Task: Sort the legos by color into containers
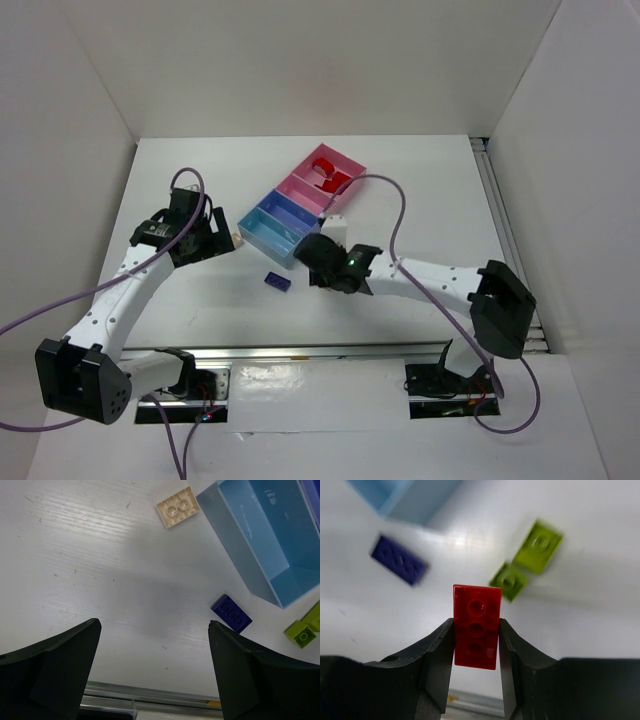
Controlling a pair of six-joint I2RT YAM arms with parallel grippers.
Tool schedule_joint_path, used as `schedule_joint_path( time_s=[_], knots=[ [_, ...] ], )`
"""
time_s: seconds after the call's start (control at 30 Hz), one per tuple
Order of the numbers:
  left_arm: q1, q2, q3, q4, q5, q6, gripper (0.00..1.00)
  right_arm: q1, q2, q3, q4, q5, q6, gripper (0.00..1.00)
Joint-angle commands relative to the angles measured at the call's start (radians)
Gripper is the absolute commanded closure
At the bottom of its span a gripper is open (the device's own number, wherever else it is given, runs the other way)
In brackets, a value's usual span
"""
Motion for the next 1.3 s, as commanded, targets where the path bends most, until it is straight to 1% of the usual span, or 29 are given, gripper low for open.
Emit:
schedule_joint_path(
  time_s=[0.0,0.03,0.07,0.1,0.17,0.23,0.27,0.3,0.4,0.43,0.47,0.53,0.57,0.6,0.63,0.7,0.73,0.8,0.83,0.87,0.9,0.93,0.97,1.03,1.07,1.1,1.17,1.2,1.27],
  knots=[
    [-0.004,-0.003,0.020,0.015,-0.026,-0.041,0.00,-0.120,-0.059,0.118,-0.009,0.156,-0.131,0.65],
    [-0.004,0.006,0.019,0.015,-0.035,-0.051,0.00,-0.152,-0.043,0.165,0.008,0.156,-0.163,0.65],
    [-0.004,0.006,0.019,0.015,-0.035,-0.051,0.00,-0.218,-0.022,0.187,0.034,0.156,-0.200,0.65],
    [-0.004,0.006,0.019,0.015,-0.046,-0.051,0.00,-0.253,-0.005,0.210,0.089,0.140,-0.261,0.65],
    [-0.004,0.006,0.019,0.015,-0.046,-0.051,0.00,-0.348,0.038,0.295,0.132,0.112,-0.311,0.65],
    [-0.004,0.020,0.029,0.015,-0.025,-0.007,0.00,-0.401,0.121,0.358,0.180,0.063,-0.361,0.64],
    [-0.004,0.020,0.029,0.015,-0.025,-0.006,0.00,-0.444,0.151,0.429,0.180,0.043,-0.372,0.64],
    [-0.004,0.032,0.029,0.015,-0.025,-0.006,0.00,-0.459,0.212,0.463,0.194,0.031,-0.372,0.64],
    [-0.004,0.032,0.038,0.015,-0.045,-0.031,0.00,-0.505,0.297,0.581,0.246,-0.014,-0.415,0.63],
    [-0.004,0.043,0.038,0.015,-0.045,-0.031,0.00,-0.514,0.370,0.627,0.234,-0.014,-0.415,0.63],
    [-0.004,0.055,0.038,0.015,-0.019,-0.031,0.00,-0.524,0.407,0.720,0.221,-0.023,-0.415,0.63],
    [-0.004,0.065,0.050,0.001,-0.009,-0.040,0.00,-0.541,0.514,0.806,0.188,-0.023,-0.415,0.63],
    [-0.004,0.078,0.050,0.001,-0.009,-0.051,0.00,-0.556,0.542,0.873,0.188,-0.023,-0.415,0.52],
    [-0.004,0.078,0.050,0.001,0.000,-0.060,0.00,-0.568,0.593,0.901,0.168,-0.023,-0.415,0.38],
    [-0.004,0.088,0.061,0.001,0.000,-0.060,0.00,-0.568,0.615,0.935,0.149,-0.034,-0.415,0.28],
    [-0.004,0.088,0.061,0.001,0.000,-0.071,0.00,-0.568,0.630,1.003,0.117,-0.034,-0.406,0.19],
    [-0.004,0.088,0.061,0.001,-0.011,-0.071,0.00,-0.568,0.612,1.003,0.106,-0.023,-0.406,0.19],
    [-0.004,0.088,0.061,0.001,-0.011,-0.080,0.00,-0.559,0.542,0.872,0.149,-0.006,-0.406,0.19],
    [-0.004,0.098,0.061,0.010,-0.011,-0.080,0.00,-0.545,0.447,0.807,0.205,-0.006,-0.406,0.22],
    [-0.004,0.098,0.061,0.010,-0.011,-0.089,0.00,-0.545,0.396,0.744,0.224,0.003,-0.406,0.24],
    [-0.004,0.098,0.061,0.010,-0.011,-0.089,0.00,-0.535,0.347,0.613,0.237,0.003,-0.406,0.25],
    [-0.004,0.108,0.061,0.010,-0.011,-0.089,0.00,-0.522,0.249,0.550,0.237,0.003,-0.391,0.27],
    [-0.004,0.108,0.061,0.010,-0.011,-0.089,0.00,-0.509,0.201,0.417,0.237,0.021,-0.366,0.28],
    [-0.004,0.108,0.061,0.010,-0.022,-0.089,0.01,-0.457,0.067,0.275,0.226,0.031,-0.342,0.28],
    [-0.004,0.108,0.052,0.010,-0.022,-0.080,0.01,-0.443,0.029,0.209,0.215,0.031,-0.322,0.28],
    [-0.004,0.099,0.052,0.010,-0.031,-0.080,0.01,-0.432,-0.003,0.096,0.200,0.011,-0.273,0.28],
    [-0.004,0.089,0.052,0.010,-0.031,-0.080,0.01,-0.404,-0.078,0.005,0.171,-0.030,-0.212,0.24],
    [-0.004,0.089,0.052,0.010,-0.031,-0.080,0.01,-0.395,-0.098,-0.076,0.180,-0.087,-0.170,0.20],
    [-0.004,0.079,0.052,0.010,-0.031,-0.080,0.01,-0.360,-0.123,-0.138,0.233,-0.165,-0.138,0.14]
  ],
)
